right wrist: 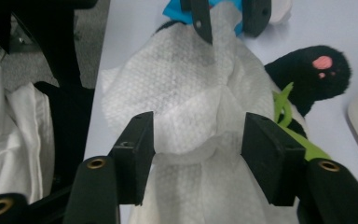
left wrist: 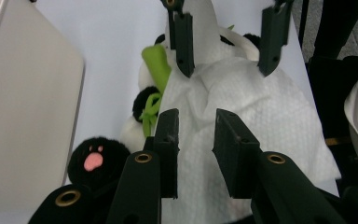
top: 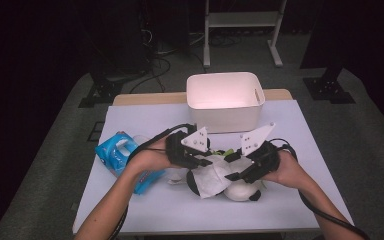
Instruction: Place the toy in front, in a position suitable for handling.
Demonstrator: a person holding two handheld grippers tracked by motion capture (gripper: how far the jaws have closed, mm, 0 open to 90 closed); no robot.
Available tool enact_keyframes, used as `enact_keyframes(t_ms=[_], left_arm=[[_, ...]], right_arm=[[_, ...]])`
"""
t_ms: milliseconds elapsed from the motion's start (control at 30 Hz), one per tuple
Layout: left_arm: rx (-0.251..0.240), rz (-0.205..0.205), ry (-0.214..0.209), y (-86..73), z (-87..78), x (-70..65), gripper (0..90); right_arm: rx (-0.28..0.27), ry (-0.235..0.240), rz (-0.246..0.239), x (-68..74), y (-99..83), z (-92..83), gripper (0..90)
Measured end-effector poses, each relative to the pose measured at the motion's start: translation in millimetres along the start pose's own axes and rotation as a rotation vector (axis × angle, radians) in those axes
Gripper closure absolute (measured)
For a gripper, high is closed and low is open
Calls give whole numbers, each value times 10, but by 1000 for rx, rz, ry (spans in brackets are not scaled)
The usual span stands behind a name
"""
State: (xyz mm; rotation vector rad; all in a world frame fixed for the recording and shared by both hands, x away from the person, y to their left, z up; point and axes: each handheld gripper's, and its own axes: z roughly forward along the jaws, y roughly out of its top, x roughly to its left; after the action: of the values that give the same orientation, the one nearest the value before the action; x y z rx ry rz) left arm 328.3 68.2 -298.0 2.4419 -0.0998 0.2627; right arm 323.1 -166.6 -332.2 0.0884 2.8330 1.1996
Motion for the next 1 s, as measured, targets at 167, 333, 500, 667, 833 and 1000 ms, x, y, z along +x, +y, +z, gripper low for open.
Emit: enact_keyframes(t_ms=[167, 333, 500, 667, 833, 1000], left_arm=[[3, -18, 8, -90, -51, 7, 700], [2, -25, 9, -121, -56, 28, 700], [1, -40, 13, -151, -66, 42, 700], [6, -51, 15, -200, -78, 63, 700], [13, -64, 11, -250, -72, 63, 700], [16, -69, 4, -269, -28, 65, 700]], right_arm=[[34, -12, 3, -15, -26, 161, 635], [67, -12, -3, 6, -109, 211, 821], [69, -20, -7, 25, -140, 116, 845], [65, -32, 0, 26, -188, 45, 849], [56, -59, 19, 1, -280, -115, 849], [72, -84, 44, 2, -376, -212, 849]])
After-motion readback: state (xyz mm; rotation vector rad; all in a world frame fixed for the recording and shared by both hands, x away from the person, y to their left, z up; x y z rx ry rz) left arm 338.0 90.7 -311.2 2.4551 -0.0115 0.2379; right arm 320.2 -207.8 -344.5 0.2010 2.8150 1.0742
